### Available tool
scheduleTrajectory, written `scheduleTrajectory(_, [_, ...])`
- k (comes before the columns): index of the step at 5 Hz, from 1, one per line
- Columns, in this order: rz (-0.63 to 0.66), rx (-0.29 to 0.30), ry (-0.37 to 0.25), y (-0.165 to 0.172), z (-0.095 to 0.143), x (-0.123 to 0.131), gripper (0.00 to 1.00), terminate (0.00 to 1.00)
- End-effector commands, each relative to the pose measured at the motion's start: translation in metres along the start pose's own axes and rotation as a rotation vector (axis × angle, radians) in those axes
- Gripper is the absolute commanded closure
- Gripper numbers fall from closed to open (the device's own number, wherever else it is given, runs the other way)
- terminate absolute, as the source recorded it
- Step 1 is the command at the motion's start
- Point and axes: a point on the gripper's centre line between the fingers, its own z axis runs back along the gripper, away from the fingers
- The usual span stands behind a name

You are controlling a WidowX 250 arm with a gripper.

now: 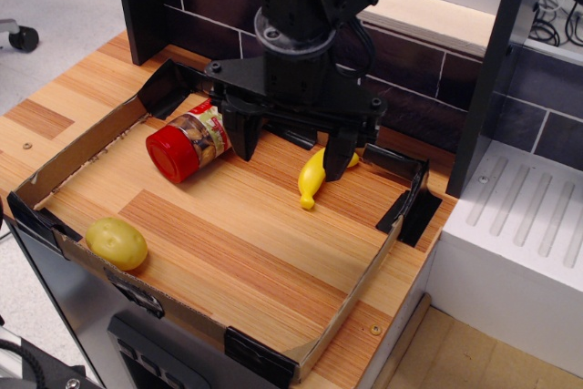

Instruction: Upright basil bottle

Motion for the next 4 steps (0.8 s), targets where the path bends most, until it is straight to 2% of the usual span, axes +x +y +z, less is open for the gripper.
scheduleTrajectory(1, [0.0,0.0,0.0,0.0,0.0,0.0,0.0,0.0])
scheduleTrajectory(2, [-0.19,0.011,-0.04,0.026,0.0,0.003,0.0,0.0])
scheduleTrajectory(3, [-0.416,-0.05,0.013,0.051,-0.006,0.01,0.0,0.0])
scheduleTrajectory(4, [-0.453,-0.054,0.009,0.071,-0.012,0.021,0.0,0.0])
